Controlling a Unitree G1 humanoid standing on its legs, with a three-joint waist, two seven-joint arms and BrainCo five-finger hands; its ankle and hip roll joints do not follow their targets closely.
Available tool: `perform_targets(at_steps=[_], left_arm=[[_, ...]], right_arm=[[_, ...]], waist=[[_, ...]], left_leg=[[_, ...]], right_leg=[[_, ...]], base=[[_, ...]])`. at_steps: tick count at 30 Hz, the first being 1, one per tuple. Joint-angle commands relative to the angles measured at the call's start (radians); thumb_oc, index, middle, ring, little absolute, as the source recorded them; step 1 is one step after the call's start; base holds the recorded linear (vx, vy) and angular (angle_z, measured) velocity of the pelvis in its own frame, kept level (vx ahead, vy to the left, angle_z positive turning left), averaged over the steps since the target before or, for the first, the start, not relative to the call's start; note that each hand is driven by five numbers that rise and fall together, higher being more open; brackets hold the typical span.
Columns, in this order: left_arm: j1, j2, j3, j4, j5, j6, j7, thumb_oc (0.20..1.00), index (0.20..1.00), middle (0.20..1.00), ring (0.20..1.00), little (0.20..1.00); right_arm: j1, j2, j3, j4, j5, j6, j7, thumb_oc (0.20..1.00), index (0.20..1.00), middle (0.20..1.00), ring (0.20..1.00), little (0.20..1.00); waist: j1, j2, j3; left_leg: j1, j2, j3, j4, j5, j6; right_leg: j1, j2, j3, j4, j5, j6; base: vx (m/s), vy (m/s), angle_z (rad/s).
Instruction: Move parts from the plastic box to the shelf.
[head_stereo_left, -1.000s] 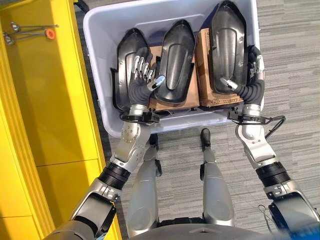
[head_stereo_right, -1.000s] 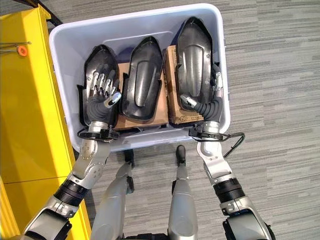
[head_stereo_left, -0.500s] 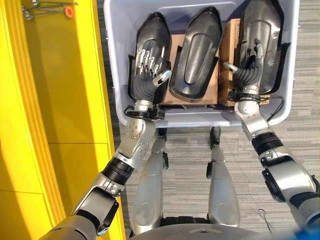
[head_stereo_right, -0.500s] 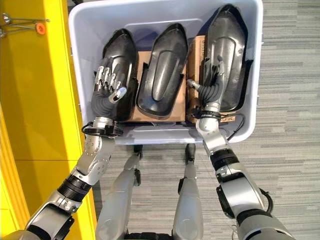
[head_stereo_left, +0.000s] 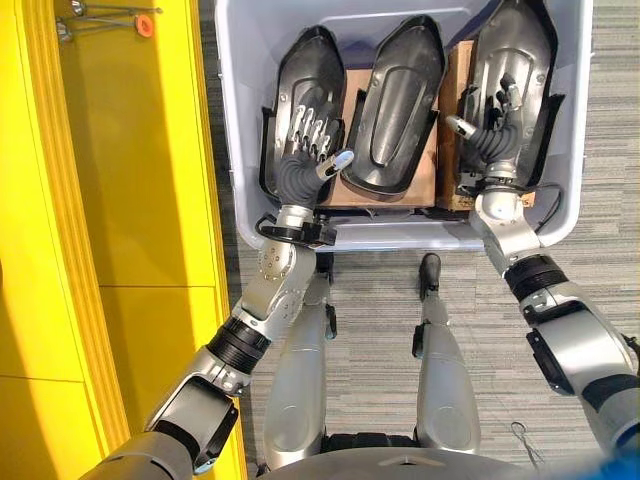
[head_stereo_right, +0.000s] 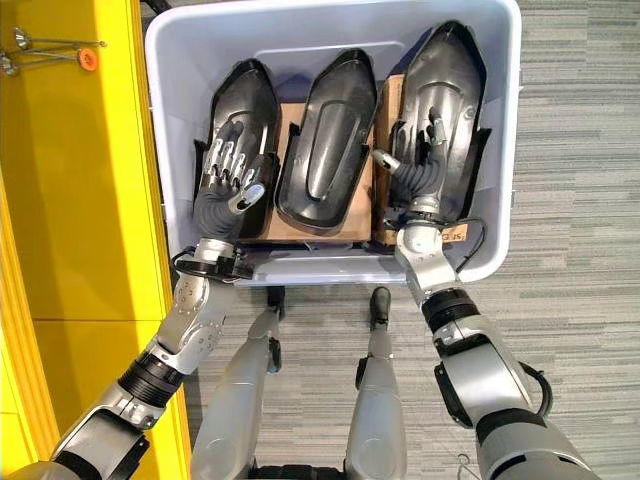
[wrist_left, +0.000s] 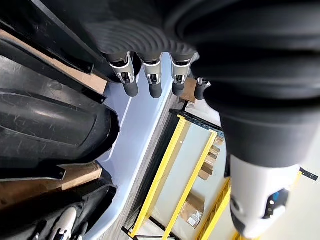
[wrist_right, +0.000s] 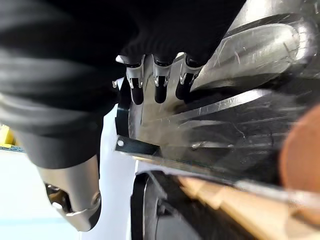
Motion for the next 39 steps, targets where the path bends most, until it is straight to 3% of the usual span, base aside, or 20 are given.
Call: perform_targets(at_steps=[1,10,24,31,39], left_arm=[[-0.041,-0.011,0.016,-0.053,-0.011,-0.045,-0.014,1.0,1.0,1.0,1.0,1.0],[-0.044,-0.01,0.019,-0.057,-0.006,-0.043,-0.011,1.0,1.0,1.0,1.0,1.0],[-0.018,-0.006,0.057,-0.072,0.028,-0.041,0.011,1.0,1.0,1.0,1.0,1.0],[0.001,0.001,0.083,-0.095,0.064,-0.04,0.038,1.0,1.0,1.0,1.0,1.0],[0.01,0.0,0.081,-0.094,0.066,-0.039,0.039,1.0,1.0,1.0,1.0,1.0]], right_arm=[[0.012,0.014,0.044,0.034,0.023,-0.011,0.04,1.0,1.0,1.0,1.0,1.0],[0.033,0.029,0.04,0.017,0.0,-0.004,0.03,1.0,1.0,1.0,1.0,1.0],[0.182,-0.073,-0.139,-0.316,-0.19,-0.025,-0.123,1.0,1.0,1.0,1.0,1.0],[0.293,-0.033,-0.193,-0.579,-0.266,-0.073,-0.137,1.0,1.0,1.0,1.0,1.0],[0.309,-0.002,-0.188,-0.542,-0.219,-0.081,-0.134,1.0,1.0,1.0,1.0,1.0]], waist=[[0.029,0.001,-0.025],[0.026,-0.003,-0.03],[-0.014,-0.031,-0.043],[-0.037,-0.042,-0.058],[-0.038,-0.039,-0.061]], left_leg=[[-0.027,0.066,-0.026,0.102,-0.063,-0.076],[-0.032,0.06,-0.03,0.1,-0.058,-0.073],[-0.022,0.072,-0.02,0.101,-0.072,-0.074],[-0.018,0.076,-0.014,0.097,-0.075,-0.073],[-0.019,0.069,-0.012,0.094,-0.075,-0.072]], right_leg=[[-0.022,-0.03,0.007,0.067,0.068,-0.006],[-0.027,-0.032,0.006,0.063,0.074,-0.006],[-0.028,-0.024,0.015,0.063,0.073,-0.002],[-0.024,-0.018,0.017,0.058,0.072,-0.001],[-0.02,-0.019,0.011,0.05,0.072,-0.002]], base=[[0.0,0.0,0.0],[0.0,0.0,0.0],[0.0,0.0,0.0],[0.0,0.0,0.0],[0.0,0.0,0.0]])
